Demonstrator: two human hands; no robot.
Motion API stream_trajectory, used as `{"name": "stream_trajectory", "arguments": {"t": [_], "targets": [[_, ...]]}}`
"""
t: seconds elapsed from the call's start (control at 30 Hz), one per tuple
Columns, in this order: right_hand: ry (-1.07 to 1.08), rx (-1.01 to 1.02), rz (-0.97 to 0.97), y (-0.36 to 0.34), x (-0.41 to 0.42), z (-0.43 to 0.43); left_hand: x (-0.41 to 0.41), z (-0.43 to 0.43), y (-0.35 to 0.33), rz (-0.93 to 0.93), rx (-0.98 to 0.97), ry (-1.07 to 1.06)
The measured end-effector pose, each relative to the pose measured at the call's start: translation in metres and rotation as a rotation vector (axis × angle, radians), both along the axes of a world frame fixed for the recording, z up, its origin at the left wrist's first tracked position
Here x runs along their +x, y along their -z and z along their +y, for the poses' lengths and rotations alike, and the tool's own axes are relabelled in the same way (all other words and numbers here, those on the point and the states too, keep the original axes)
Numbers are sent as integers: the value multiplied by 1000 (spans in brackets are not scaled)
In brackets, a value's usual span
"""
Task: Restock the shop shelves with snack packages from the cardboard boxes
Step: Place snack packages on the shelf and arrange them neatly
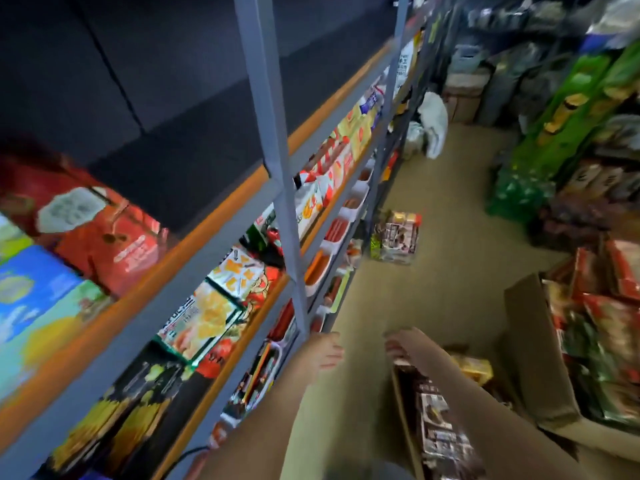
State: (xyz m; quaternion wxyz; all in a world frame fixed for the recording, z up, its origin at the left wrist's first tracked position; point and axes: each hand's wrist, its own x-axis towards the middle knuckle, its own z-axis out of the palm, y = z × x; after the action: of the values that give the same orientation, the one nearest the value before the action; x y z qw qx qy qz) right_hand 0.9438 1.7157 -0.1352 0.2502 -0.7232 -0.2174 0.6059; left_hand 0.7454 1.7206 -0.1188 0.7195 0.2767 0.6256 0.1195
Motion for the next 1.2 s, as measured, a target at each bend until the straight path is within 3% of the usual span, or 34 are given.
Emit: {"name": "stream_trajectory", "arguments": {"t": [0.13, 0.37, 0.5, 0.77, 1.2], "targets": [[14, -10, -35, 8, 28, 62, 18, 52, 3, 70, 99, -43], [-91, -114, -5, 19, 54, 148, 32, 110, 27, -4, -70, -125], [-122, -131, -10, 20, 50, 186, 25, 137, 30, -36, -64, -88], [-114, -96, -22, 12, 52, 227, 35, 185, 36, 30, -30, -69], [-151, -93, -106, 24, 78, 306, 71, 257, 25, -10, -40, -91]]}}
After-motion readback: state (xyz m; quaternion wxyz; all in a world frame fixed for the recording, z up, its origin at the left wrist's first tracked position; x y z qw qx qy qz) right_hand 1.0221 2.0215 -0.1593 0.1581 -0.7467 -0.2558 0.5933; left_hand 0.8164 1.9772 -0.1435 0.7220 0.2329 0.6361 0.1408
